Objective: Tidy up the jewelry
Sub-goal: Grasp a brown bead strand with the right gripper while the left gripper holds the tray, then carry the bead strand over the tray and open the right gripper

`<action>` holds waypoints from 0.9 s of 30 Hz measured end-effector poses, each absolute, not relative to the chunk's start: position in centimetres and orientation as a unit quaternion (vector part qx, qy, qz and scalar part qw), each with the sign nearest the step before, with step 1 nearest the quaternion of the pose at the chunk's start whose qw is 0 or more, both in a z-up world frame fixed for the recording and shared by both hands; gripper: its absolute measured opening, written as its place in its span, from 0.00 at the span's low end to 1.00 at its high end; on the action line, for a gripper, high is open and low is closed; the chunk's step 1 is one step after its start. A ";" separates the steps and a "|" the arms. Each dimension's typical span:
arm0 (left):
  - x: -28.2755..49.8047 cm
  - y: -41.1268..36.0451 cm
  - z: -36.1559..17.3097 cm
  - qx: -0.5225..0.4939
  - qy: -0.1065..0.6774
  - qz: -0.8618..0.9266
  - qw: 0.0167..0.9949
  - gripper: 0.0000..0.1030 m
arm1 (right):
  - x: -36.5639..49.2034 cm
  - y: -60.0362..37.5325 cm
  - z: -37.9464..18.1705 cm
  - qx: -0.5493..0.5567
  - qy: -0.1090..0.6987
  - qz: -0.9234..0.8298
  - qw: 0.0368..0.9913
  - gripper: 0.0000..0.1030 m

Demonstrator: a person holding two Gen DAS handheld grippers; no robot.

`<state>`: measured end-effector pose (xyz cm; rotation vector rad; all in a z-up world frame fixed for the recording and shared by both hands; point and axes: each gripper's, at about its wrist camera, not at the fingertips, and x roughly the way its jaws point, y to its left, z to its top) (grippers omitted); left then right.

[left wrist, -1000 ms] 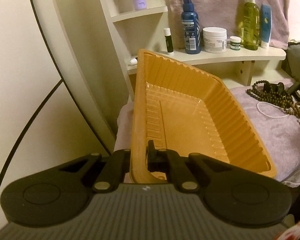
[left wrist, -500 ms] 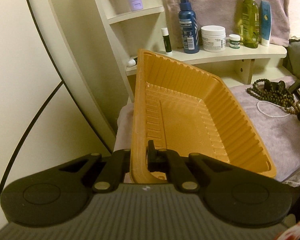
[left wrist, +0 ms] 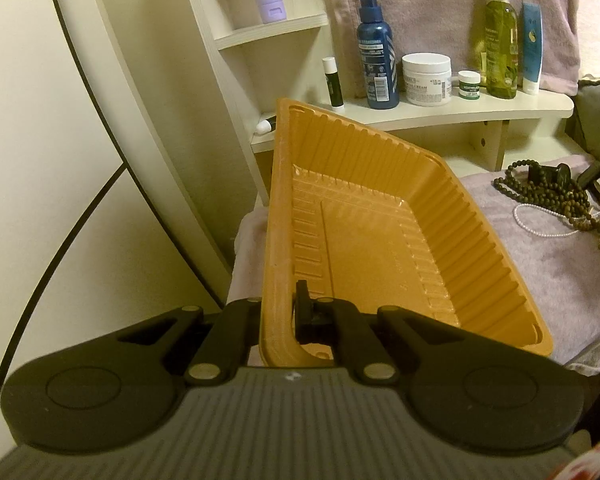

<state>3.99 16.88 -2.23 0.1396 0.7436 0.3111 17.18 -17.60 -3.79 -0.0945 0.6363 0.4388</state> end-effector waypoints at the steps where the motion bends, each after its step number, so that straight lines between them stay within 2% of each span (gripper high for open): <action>1: 4.0 16.8 -2.2 0.069 0.361 0.151 0.918 0.03 | 17.1 -17.8 -3.1 -0.046 0.303 0.214 0.928 0.06; 12: 4.1 16.9 -2.3 0.069 0.359 0.149 0.919 0.03 | 15.9 -18.0 4.6 -0.047 0.226 0.245 0.941 0.06; 27: 3.8 17.1 -2.3 0.065 0.357 0.140 0.921 0.03 | 13.9 -11.6 13.1 -0.007 0.154 0.385 0.910 0.06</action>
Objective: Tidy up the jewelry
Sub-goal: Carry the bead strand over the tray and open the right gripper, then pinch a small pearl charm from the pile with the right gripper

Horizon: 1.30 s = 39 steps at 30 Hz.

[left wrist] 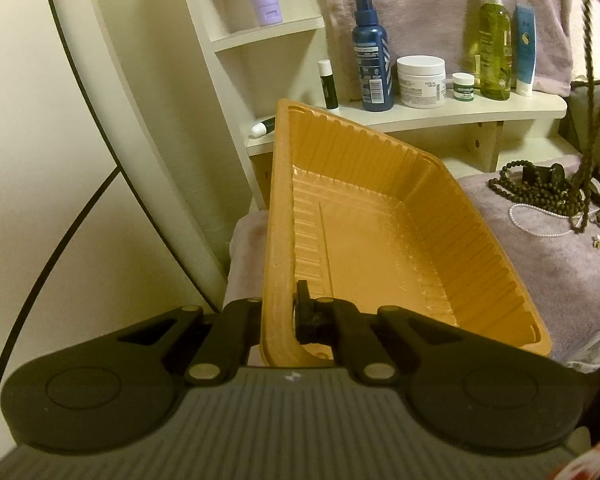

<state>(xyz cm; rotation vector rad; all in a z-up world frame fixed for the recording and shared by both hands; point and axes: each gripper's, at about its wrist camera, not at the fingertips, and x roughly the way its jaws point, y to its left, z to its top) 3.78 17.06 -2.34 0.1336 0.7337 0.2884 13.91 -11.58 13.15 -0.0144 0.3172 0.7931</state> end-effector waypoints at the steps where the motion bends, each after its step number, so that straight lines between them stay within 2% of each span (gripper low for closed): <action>1: 3.7 17.0 -2.3 0.064 0.357 0.140 0.921 0.03 | 13.7 -11.0 13.7 -0.002 0.150 0.397 0.906 0.06; 8: 3.7 17.2 -2.4 0.059 0.357 0.137 0.922 0.03 | 12.7 -5.6 13.6 0.013 0.153 0.468 0.870 0.06; 22: 3.7 17.6 -2.5 0.053 0.356 0.134 0.923 0.03 | 15.2 -0.6 0.6 0.003 0.334 0.483 0.809 0.06; 29: 3.8 17.6 -2.5 0.053 0.357 0.134 0.923 0.03 | 13.9 -1.3 -1.2 -0.006 0.354 0.489 0.797 0.07; 30: 3.8 17.6 -2.5 0.053 0.357 0.134 0.923 0.03 | 14.0 -1.4 -1.1 -0.009 0.353 0.485 0.800 0.08; 31: 3.8 17.6 -2.5 0.052 0.357 0.134 0.923 0.03 | 13.9 -1.7 -0.9 -0.009 0.350 0.480 0.804 0.16; 32: 3.8 17.6 -2.5 0.052 0.358 0.134 0.923 0.03 | 14.0 -2.1 -0.6 -0.004 0.346 0.478 0.808 0.34; 34: 3.8 17.6 -2.5 0.052 0.358 0.134 0.923 0.03 | 14.0 -3.5 -0.2 0.007 0.329 0.464 0.823 0.55; 39: 3.8 17.5 -2.4 0.055 0.357 0.134 0.923 0.03 | 14.1 -8.9 -0.2 0.009 0.307 0.369 0.877 0.56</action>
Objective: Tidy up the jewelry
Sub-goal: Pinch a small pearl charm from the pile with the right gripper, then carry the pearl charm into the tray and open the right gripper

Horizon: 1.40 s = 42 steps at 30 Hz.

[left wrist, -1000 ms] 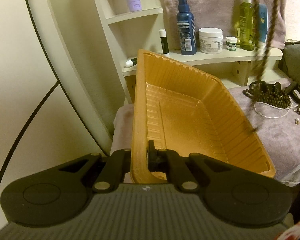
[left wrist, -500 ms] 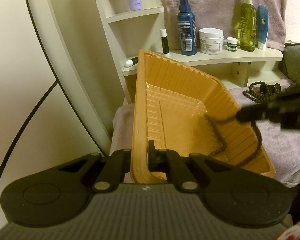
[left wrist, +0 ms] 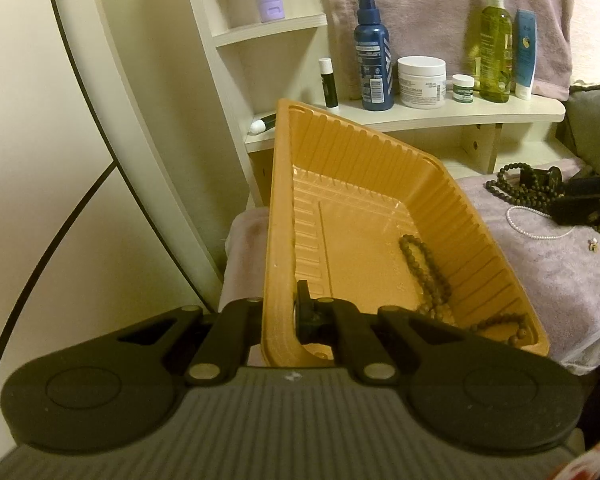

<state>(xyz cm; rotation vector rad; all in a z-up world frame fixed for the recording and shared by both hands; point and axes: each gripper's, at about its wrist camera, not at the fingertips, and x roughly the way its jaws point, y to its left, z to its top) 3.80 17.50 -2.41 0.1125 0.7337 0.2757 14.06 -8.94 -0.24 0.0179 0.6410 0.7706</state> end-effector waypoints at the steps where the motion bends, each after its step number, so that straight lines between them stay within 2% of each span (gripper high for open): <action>1: 3.8 17.5 -2.4 0.055 0.357 0.134 0.923 0.03 | 14.1 -10.4 -0.7 0.005 0.307 0.342 0.888 0.56; 10: 3.7 17.5 -2.4 0.057 0.359 0.135 0.922 0.03 | 14.3 -18.1 -5.3 0.005 0.352 0.221 0.909 0.54; 14: 3.8 17.5 -2.4 0.057 0.361 0.136 0.921 0.03 | 14.3 -17.9 -6.3 -0.004 0.353 0.220 0.909 0.39; 22: 4.0 17.3 -2.5 0.061 0.363 0.139 0.919 0.03 | 15.4 -16.6 -7.7 -0.019 0.353 0.222 0.909 0.17; 42: 4.1 17.4 -2.5 0.061 0.366 0.140 0.918 0.03 | 15.5 -15.5 -7.7 -0.023 0.342 0.210 0.916 0.13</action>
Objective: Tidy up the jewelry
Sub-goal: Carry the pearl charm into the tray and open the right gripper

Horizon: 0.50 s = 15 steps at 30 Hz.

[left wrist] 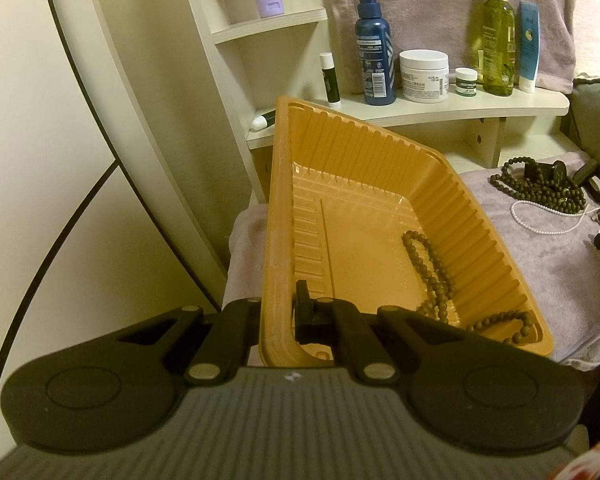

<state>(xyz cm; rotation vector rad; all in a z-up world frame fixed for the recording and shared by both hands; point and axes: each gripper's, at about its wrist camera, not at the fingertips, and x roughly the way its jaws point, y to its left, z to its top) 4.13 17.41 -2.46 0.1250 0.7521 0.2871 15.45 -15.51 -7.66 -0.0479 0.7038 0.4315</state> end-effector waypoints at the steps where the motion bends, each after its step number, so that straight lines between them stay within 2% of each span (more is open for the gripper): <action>1: 4.1 17.4 -2.5 0.061 0.366 0.139 0.918 0.03 | 15.3 -15.4 -7.2 -0.021 0.337 0.212 0.917 0.13; 10: 4.1 17.4 -2.4 0.060 0.364 0.139 0.919 0.03 | 13.1 -10.0 -2.0 0.010 0.298 0.345 0.890 0.13; 15: 4.1 17.5 -2.4 0.058 0.363 0.139 0.920 0.03 | 11.8 -5.1 -1.7 -0.006 0.297 0.422 0.856 0.13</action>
